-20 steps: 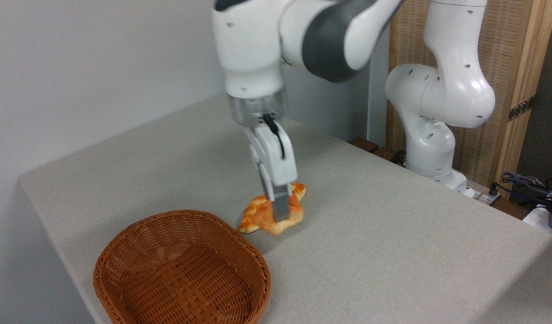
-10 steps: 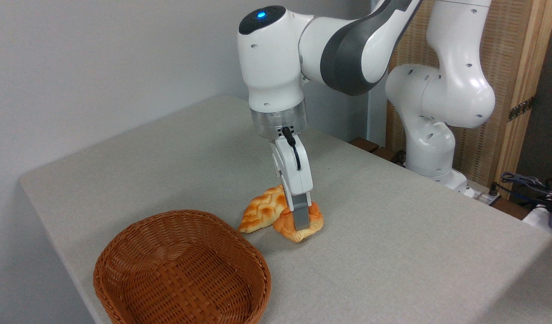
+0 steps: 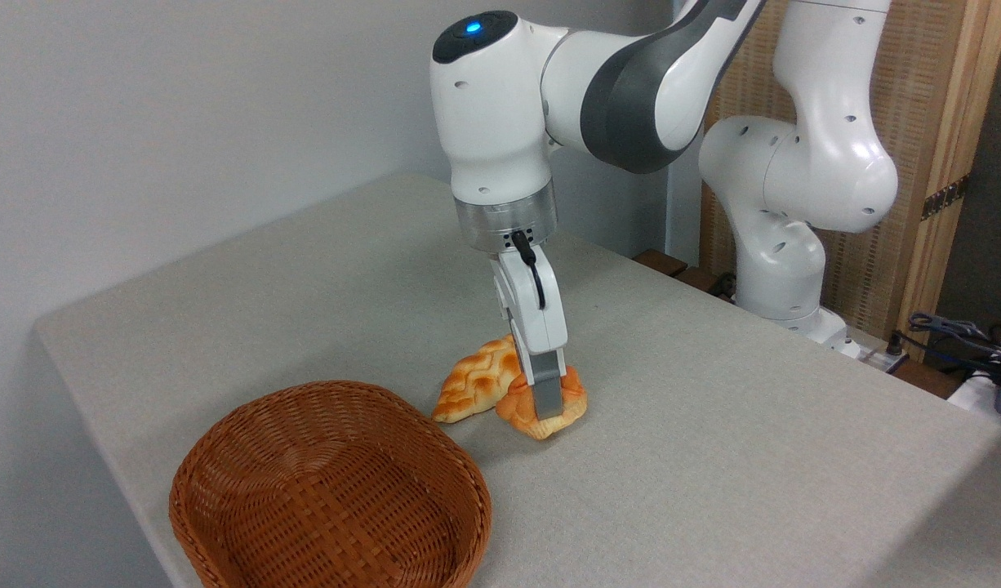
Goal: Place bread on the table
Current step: 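Lower the bun onto the table and open the gripper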
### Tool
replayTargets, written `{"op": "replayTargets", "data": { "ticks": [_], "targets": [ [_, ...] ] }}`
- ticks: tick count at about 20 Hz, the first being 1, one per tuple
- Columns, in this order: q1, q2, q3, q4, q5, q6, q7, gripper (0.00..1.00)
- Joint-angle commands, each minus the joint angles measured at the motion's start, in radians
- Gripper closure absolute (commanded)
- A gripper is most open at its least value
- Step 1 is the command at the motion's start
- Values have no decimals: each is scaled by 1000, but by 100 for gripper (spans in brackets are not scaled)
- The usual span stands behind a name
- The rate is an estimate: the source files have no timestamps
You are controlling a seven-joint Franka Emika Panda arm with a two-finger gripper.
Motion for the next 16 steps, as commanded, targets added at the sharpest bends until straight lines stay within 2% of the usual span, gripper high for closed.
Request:
{"op": "replayTargets", "data": {
  "ticks": [1, 5, 9, 14, 16],
  "targets": [
    [-7, -18, 11, -2, 15, -14, 15, 0],
    [-7, -18, 11, 6, 14, -14, 8, 0],
    [-7, -11, 11, 79, 9, -62, -17, 0],
    [-8, 47, 5, 265, -24, -163, -181, 0],
    [-8, 86, -1, 365, -69, -171, -267, 0]
  ]
}}
